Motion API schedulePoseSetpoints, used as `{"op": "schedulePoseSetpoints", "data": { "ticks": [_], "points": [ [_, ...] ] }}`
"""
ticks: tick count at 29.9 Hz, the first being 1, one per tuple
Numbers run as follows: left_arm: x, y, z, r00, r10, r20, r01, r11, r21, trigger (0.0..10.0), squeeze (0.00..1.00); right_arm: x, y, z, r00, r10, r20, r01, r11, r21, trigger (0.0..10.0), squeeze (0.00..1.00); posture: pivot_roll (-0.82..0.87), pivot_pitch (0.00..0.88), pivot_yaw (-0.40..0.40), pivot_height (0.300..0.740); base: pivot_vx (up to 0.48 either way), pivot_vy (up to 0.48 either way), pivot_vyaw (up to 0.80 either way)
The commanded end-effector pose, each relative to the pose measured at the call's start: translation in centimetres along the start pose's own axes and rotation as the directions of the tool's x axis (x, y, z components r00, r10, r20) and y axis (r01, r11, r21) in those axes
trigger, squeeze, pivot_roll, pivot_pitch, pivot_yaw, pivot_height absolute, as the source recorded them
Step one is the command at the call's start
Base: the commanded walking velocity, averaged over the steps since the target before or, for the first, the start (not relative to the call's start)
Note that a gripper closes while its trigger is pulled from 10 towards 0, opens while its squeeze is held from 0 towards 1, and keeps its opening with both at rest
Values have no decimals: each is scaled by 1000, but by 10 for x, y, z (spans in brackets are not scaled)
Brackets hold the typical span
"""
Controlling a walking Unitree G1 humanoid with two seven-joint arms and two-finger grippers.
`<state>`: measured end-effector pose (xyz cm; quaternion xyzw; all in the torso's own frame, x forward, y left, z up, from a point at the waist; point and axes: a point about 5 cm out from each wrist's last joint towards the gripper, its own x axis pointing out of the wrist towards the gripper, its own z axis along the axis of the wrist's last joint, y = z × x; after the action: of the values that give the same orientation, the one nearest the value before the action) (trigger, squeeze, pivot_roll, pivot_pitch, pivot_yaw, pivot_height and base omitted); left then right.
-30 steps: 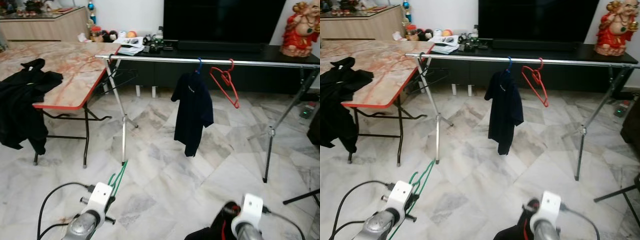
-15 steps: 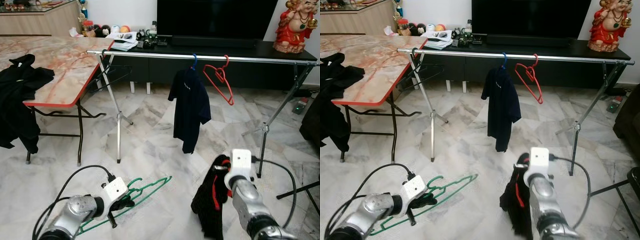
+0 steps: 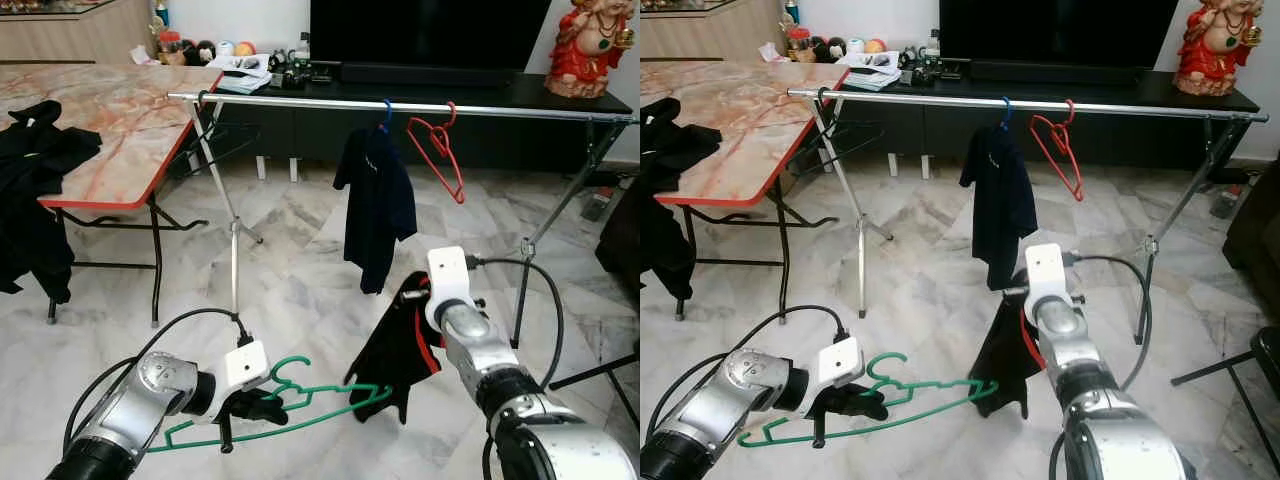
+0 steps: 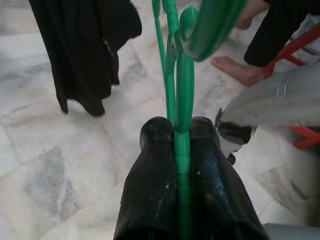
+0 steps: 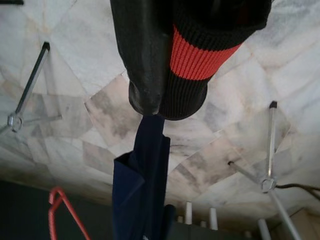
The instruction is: Hang hanger
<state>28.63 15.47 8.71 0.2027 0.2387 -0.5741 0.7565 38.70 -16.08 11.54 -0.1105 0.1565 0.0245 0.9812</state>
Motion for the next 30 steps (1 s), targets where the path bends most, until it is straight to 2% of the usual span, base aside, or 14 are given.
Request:
{"op": "schedulePoseSetpoints", "data": {
  "ticks": [1,5,7,8,9,12,14,16,23,25,30],
  "points": [
    [0,0,15,999,-16,49,15,1000,8,10000,0,2,9,10,999,35,13,-34,999,-37,10000,0,18,45,-31,740,0,0,0],
    [1,-2,27,996,-28,85,26,999,21,10000,0,1,13,4,999,49,-18,-49,998,-42,10000,0,23,44,-36,740,0,0,0],
    [1,-5,37,989,-45,141,43,999,15,10000,0,1,13,0,998,45,-31,-47,998,-41,10000,0,26,44,-38,740,0,0,0],
    [1,-5,37,989,-45,141,43,999,15,10000,0,1,13,0,998,45,-31,-47,998,-41,10000,0,26,44,-38,740,0,0,0],
    [2,-8,47,979,-43,197,44,999,1,10000,0,1,13,-2,998,43,-41,-45,998,-39,10000,0,24,43,-38,740,0,0,0],
    [2,-7,53,974,-12,227,16,1000,-16,10000,0,1,14,-2,998,44,-45,-46,998,-35,10000,0,24,44,-37,740,0,0,0],
    [2,-6,54,973,7,232,-3,1000,-19,10000,0,1,14,-2,998,45,-46,-47,998,-32,10000,0,23,43,-38,740,0,0,0],
    [2,-1,52,972,77,223,-70,997,-39,10000,0,1,15,-1,998,50,-44,-51,998,-25,10000,0,24,42,-38,740,0,0,0],
    [1,4,45,975,147,165,-141,989,-48,10000,0,1,19,0,997,67,-39,-67,998,-7,10000,0,27,41,-39,740,0,0,0],
    [1,11,43,966,211,147,-203,977,-68,10000,0,1,20,2,996,77,-33,-77,997,0,10000,0,24,39,-38,740,0,0,0],
    [1,12,45,962,223,154,-214,974,-73,10000,0,1,20,6,997,81,-20,-81,997,2,10000,0,22,39,-37,740,0,0,0]
  ]
}}
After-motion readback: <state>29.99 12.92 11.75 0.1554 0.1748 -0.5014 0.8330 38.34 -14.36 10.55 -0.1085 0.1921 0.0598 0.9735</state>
